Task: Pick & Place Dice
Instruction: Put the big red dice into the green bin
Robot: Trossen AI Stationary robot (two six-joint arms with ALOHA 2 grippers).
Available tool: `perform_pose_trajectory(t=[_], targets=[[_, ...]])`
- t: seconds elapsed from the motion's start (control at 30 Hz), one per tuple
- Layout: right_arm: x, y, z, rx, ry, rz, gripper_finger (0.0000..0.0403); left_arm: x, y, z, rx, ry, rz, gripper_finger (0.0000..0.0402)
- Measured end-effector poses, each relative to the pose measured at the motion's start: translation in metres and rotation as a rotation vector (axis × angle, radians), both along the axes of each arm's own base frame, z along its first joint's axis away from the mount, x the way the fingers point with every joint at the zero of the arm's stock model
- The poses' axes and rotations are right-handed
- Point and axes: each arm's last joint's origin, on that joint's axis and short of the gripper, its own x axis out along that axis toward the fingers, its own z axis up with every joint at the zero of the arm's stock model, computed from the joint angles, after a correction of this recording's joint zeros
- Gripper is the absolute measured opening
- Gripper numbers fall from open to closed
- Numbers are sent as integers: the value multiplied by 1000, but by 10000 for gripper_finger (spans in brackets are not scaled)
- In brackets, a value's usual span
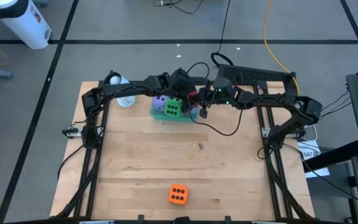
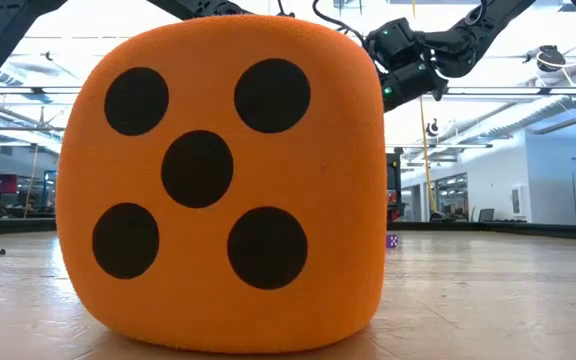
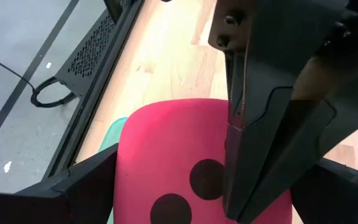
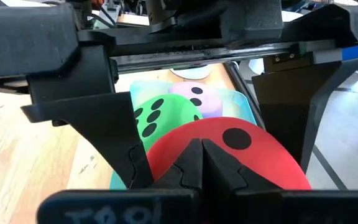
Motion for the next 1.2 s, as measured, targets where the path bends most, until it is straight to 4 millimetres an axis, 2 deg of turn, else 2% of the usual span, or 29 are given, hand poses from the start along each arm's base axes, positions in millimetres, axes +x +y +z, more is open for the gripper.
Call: perform_pose_trajectory(t=[1.2], targets=[[-3,-1,-6,20,50,-1,0,-2,-1,-2,-37,23,11,400]])
